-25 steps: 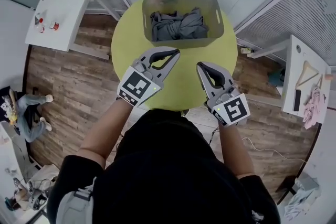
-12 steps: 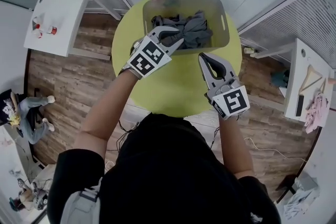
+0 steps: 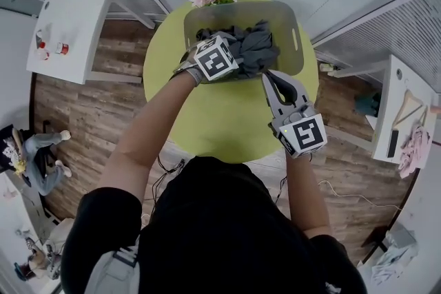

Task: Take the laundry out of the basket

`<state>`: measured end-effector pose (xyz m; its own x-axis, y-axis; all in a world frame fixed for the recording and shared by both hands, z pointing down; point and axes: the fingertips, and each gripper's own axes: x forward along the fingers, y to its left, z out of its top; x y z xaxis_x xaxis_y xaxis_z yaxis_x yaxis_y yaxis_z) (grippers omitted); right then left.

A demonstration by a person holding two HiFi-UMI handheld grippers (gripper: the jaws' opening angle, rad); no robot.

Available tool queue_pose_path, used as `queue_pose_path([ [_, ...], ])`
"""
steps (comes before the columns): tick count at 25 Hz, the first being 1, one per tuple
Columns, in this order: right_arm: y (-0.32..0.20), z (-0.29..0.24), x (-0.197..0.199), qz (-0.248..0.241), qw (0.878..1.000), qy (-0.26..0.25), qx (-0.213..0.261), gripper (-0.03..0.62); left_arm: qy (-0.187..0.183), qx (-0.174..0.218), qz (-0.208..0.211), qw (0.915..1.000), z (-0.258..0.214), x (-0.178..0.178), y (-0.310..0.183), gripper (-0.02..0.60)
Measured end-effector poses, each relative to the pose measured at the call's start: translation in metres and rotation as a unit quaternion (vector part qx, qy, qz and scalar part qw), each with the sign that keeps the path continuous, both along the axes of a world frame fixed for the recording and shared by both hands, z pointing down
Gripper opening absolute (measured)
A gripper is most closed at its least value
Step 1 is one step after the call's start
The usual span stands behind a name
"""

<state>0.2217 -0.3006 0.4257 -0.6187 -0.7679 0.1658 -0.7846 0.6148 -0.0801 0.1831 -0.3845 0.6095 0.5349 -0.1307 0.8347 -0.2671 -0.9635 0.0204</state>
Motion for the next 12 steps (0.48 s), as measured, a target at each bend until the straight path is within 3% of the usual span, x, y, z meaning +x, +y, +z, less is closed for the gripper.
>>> queue_pose_path([
  [4,-0.006,0.008,0.005,0.01,1.0,0.001,-0.01,0.023,-0.038,-0.036,0.011,0.9986,0.04,0.003,-0.009,0.255],
  [12,-0.019,0.027,0.015,0.026,0.999,0.001,-0.033,0.023,-0.097,-0.068,0.056,0.9914,0.106,0.006,-0.016,0.332],
])
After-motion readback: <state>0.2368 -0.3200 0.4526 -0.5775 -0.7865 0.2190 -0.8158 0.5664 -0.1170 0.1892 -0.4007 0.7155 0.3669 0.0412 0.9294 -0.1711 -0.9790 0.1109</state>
